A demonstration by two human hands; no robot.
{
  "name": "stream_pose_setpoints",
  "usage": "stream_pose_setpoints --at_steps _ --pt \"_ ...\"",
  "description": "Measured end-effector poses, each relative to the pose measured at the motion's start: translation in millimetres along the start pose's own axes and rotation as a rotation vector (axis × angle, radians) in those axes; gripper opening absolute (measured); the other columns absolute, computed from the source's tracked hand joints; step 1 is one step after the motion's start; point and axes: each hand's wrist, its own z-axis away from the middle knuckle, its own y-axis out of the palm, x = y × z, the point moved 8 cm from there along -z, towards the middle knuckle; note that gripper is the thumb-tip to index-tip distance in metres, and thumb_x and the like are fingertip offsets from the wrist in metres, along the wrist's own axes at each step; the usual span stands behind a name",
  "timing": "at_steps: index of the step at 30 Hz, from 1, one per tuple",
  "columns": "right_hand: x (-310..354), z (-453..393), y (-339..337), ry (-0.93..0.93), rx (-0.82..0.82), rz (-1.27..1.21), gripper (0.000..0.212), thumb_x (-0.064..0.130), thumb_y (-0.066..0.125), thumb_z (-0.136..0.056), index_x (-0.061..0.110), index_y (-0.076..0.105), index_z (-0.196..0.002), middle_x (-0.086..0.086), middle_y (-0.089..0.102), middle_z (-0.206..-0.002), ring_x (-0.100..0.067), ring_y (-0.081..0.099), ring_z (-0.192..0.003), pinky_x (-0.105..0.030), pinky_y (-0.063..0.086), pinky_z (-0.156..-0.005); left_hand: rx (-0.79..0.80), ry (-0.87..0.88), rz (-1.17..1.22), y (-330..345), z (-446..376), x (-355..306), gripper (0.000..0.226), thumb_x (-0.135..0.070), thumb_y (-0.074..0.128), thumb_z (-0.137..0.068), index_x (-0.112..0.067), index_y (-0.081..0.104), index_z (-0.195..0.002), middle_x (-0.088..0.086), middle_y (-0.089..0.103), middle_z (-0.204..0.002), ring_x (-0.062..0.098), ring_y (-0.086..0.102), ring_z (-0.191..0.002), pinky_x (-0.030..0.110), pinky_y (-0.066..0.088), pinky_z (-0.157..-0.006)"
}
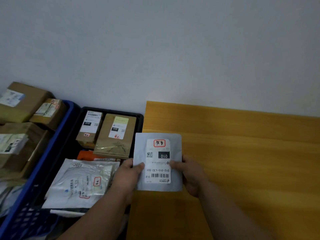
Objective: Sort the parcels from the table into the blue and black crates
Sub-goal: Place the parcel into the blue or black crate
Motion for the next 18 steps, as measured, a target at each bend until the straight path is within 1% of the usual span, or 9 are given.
stream_pose_setpoints --at_steps 2,3,5,7,9,10,12,15,18 --pt "-4 1 26 -0.014 0.021 0.015 0.029 0.002 0.063 -0.091 0.008 0.063 -0.119 -0.011 0.074 -0.109 -0.032 0.070 -0.100 -0.041 0.056 -0.076 0.004 0.004 0.052 -24 -1 -2 0.010 -0.015 0.059 -0.096 -0.017 0.067 -0.103 0.008 0.076 -0.092 0.032 0.073 -0.085 0.055 0.059 -0.077" --pt "-6 2 40 -0.014 0.027 0.013 0.028 0.001 0.062 -0.092 0.008 0.063 -0.118 -0.011 0.074 -0.108 -0.032 0.070 -0.099 -0.040 0.056 -0.076 0.004 0.006 0.066 -37 -2 -3 0.011 -0.015 0.059 -0.096 -0.016 0.067 -0.104 0.008 0.076 -0.091 0.032 0.073 -0.085 0.054 0.059 -0.076" --pt "-14 3 70 -0.008 0.032 -0.003 0.024 -0.001 0.059 -0.093 0.008 0.064 -0.115 -0.012 0.074 -0.105 -0.032 0.070 -0.097 -0.044 0.056 -0.079 -0.005 0.009 0.061 -69 -2 -3 0.010 -0.014 0.061 -0.095 -0.015 0.066 -0.103 0.008 0.076 -0.089 0.030 0.073 -0.083 0.049 0.060 -0.074" --pt "-25 2 100 0.003 0.030 -0.010 0.023 -0.002 0.057 -0.094 0.005 0.064 -0.115 -0.014 0.074 -0.103 -0.034 0.070 -0.095 -0.049 0.056 -0.083 0.014 0.000 0.032 -101 -4 -2 0.015 -0.007 0.062 -0.092 -0.015 0.064 -0.104 0.009 0.075 -0.093 0.031 0.072 -0.085 0.049 0.060 -0.076" --pt "-37 0 130 0.023 0.026 0.011 0.025 -0.002 0.058 -0.093 0.003 0.063 -0.117 -0.015 0.074 -0.104 -0.035 0.070 -0.096 -0.050 0.057 -0.084 0.034 -0.001 -0.049 -135 -8 -2 0.027 0.002 0.059 -0.089 -0.019 0.062 -0.106 0.010 0.073 -0.099 0.033 0.070 -0.090 0.051 0.059 -0.079" --pt "-44 -2 144 0.036 0.022 0.022 0.026 -0.003 0.060 -0.091 0.003 0.063 -0.117 -0.015 0.074 -0.104 -0.035 0.070 -0.097 -0.049 0.057 -0.082 0.031 0.011 -0.103 -153 -11 -2 0.031 0.004 0.057 -0.088 -0.021 0.062 -0.105 0.009 0.073 -0.099 0.032 0.070 -0.090 0.049 0.059 -0.077" --pt "-56 -8 168 0.055 -0.006 0.035 0.033 -0.003 0.065 -0.086 0.005 0.060 -0.117 -0.015 0.073 -0.106 -0.036 0.070 -0.096 -0.047 0.058 -0.078 0.023 0.049 -0.216 -189 -18 -7 0.035 0.006 0.050 -0.089 -0.024 0.063 -0.102 0.005 0.073 -0.095 0.026 0.070 -0.085 0.038 0.058 -0.067" --pt "-63 -18 198 0.022 -0.069 0.079 0.049 -0.001 0.071 -0.081 0.012 0.052 -0.124 -0.014 0.066 -0.113 -0.035 0.066 -0.100 -0.051 0.056 -0.087 0.022 0.099 -0.415 -235 -24 -20 0.034 -0.001 0.044 -0.095 -0.026 0.064 -0.104 0.002 0.072 -0.089 0.018 0.070 -0.077 0.025 0.051 -0.055" --pt "-66 -20 223 0.009 -0.027 0.215 0.065 0.001 0.078 -0.075 0.024 0.048 -0.128 -0.012 0.062 -0.117 -0.030 0.065 -0.103 -0.049 0.055 -0.092 0.056 0.119 -0.606 -256 -32 -30 0.032 -0.005 0.042 -0.097 -0.029 0.064 -0.099 0.003 0.072 -0.087 0.019 0.070 -0.075 0.027 0.052 -0.058"
